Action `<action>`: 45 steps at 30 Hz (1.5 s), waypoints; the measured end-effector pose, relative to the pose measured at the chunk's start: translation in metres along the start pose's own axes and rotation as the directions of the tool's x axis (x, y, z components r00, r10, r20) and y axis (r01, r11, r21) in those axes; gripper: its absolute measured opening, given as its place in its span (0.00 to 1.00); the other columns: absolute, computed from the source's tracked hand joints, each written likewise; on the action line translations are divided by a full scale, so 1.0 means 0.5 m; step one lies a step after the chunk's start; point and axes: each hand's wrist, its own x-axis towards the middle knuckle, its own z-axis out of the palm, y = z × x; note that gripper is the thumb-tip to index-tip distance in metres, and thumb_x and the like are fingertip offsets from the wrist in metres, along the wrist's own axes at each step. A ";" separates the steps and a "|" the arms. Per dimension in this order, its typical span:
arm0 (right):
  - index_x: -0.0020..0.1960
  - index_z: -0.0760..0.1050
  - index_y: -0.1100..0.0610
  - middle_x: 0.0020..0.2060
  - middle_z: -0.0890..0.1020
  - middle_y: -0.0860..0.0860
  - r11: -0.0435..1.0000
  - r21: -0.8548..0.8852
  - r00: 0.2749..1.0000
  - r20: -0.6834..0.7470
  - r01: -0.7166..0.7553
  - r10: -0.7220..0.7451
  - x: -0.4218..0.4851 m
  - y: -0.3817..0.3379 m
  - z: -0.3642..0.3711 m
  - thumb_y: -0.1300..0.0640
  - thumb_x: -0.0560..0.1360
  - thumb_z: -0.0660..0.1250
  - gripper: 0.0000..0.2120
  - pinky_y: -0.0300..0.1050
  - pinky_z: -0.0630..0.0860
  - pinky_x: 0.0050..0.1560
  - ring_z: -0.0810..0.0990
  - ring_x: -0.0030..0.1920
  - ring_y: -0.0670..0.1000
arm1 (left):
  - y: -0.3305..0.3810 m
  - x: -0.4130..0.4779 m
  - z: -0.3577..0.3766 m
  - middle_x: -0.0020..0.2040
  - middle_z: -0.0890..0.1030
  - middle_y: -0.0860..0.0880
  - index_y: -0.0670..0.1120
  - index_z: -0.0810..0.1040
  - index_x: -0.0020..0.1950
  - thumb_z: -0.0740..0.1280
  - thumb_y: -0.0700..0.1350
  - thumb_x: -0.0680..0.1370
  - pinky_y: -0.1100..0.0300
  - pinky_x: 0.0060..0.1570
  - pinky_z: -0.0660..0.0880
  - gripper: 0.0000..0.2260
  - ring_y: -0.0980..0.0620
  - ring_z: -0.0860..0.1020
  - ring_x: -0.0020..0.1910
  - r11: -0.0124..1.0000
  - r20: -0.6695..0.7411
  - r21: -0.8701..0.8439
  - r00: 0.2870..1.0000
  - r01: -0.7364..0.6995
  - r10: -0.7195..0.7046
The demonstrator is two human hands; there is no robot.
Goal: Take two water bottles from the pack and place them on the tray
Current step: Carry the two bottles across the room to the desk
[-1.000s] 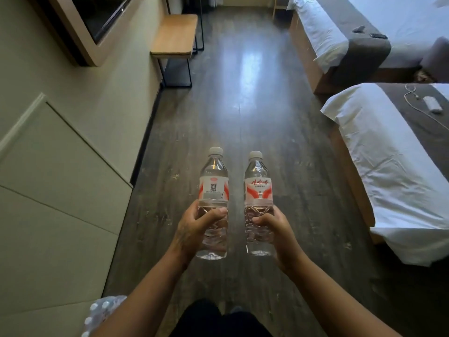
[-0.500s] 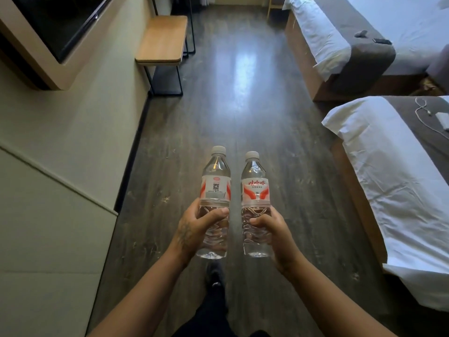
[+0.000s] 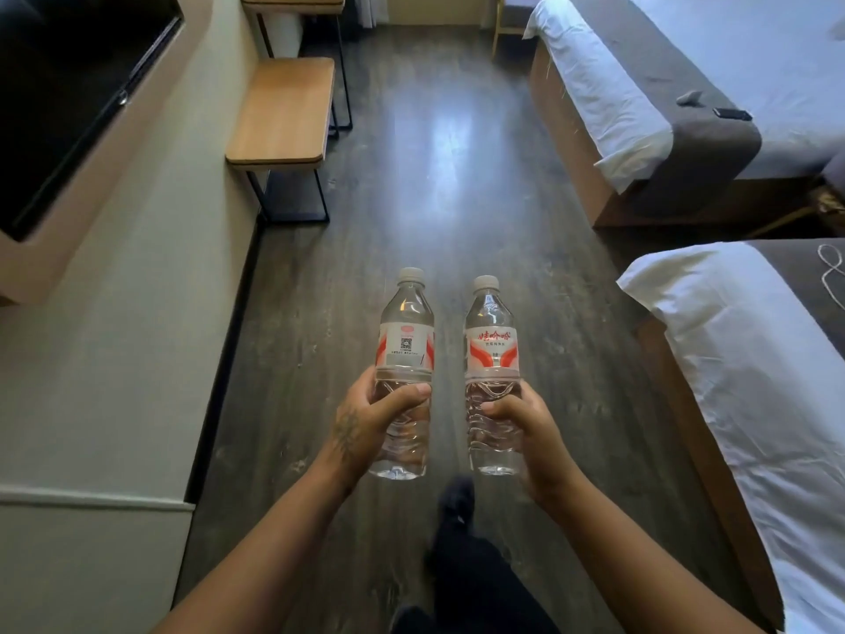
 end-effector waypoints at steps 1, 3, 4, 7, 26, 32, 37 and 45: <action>0.67 0.78 0.56 0.59 0.88 0.61 1.000 -0.002 1.000 -0.001 0.005 -0.005 0.048 -0.019 -0.001 0.55 0.70 0.70 0.25 0.73 0.78 0.68 0.85 0.62 0.68 | 0.016 0.047 0.001 0.54 0.91 0.50 0.51 0.80 0.65 0.77 0.62 0.65 0.53 0.49 0.87 0.31 0.45 0.90 0.52 1.000 -0.005 0.002 1.000 -0.001 0.001; 0.66 0.79 0.57 0.58 0.88 0.61 1.000 0.007 1.000 0.001 0.012 -0.012 0.147 -0.058 -0.004 0.56 0.69 0.70 0.25 0.74 0.78 0.68 0.85 0.62 0.68 | 0.050 0.142 0.004 0.54 0.91 0.49 0.50 0.80 0.65 0.77 0.62 0.65 0.51 0.51 0.87 0.31 0.45 0.90 0.52 1.000 -0.013 0.000 1.000 -0.006 0.006; 0.66 0.78 0.57 0.59 0.87 0.62 1.000 0.017 1.000 0.004 0.013 -0.013 0.200 -0.079 -0.004 0.56 0.70 0.70 0.25 0.74 0.77 0.68 0.85 0.62 0.69 | 0.070 0.192 0.006 0.54 0.91 0.48 0.50 0.80 0.65 0.77 0.62 0.65 0.50 0.51 0.87 0.31 0.44 0.90 0.52 1.000 -0.020 -0.001 1.000 -0.009 0.009; 0.68 0.78 0.58 0.60 0.87 0.62 1.000 0.026 1.000 0.027 0.009 -0.010 0.366 -0.153 -0.002 0.56 0.70 0.70 0.26 0.74 0.77 0.68 0.85 0.62 0.68 | 0.136 0.350 0.008 0.55 0.90 0.45 0.49 0.80 0.65 0.77 0.61 0.64 0.51 0.50 0.87 0.33 0.44 0.90 0.52 1.000 -0.036 -0.010 0.999 -0.007 0.007; 0.67 0.78 0.62 0.59 0.87 0.65 0.999 0.026 0.996 0.081 0.030 -0.032 1.287 -0.599 0.081 0.58 0.68 0.71 0.27 0.68 0.80 0.64 0.85 0.60 0.70 | 0.497 1.288 -0.080 0.55 0.90 0.45 0.48 0.82 0.65 0.79 0.60 0.65 0.47 0.53 0.86 0.31 0.44 0.90 0.53 1.000 -0.101 -0.015 0.995 -0.019 0.017; 0.66 0.76 0.66 0.53 0.88 0.61 0.995 0.099 0.994 0.105 0.009 -0.020 1.554 -0.755 0.140 0.54 0.63 0.75 0.34 0.54 0.86 0.51 0.88 0.51 0.61 | 0.639 1.589 -0.142 0.54 0.90 0.47 0.51 0.81 0.65 0.79 0.63 0.64 0.53 0.48 0.85 0.32 0.47 0.90 0.51 1.000 -0.056 -0.007 0.998 -0.009 0.008; 0.68 0.76 0.65 0.60 0.85 0.67 0.996 0.089 0.995 0.090 0.028 -0.036 1.753 -0.872 0.171 0.54 0.65 0.74 0.33 0.66 0.80 0.62 0.85 0.58 0.67 | 0.740 1.810 -0.171 0.56 0.90 0.46 0.51 0.81 0.66 0.78 0.61 0.67 0.51 0.51 0.86 0.31 0.45 0.90 0.53 0.999 -0.022 -0.031 1.000 -0.013 0.012; 0.67 0.77 0.64 0.56 0.87 0.64 0.997 0.064 0.997 0.065 0.035 -0.039 2.148 -1.034 0.170 0.52 0.62 0.74 0.35 0.61 0.83 0.57 0.85 0.56 0.66 | 0.870 2.201 -0.186 0.54 0.91 0.49 0.52 0.82 0.64 0.78 0.61 0.66 0.53 0.49 0.85 0.29 0.46 0.90 0.52 1.000 -0.052 -0.021 0.999 -0.014 0.013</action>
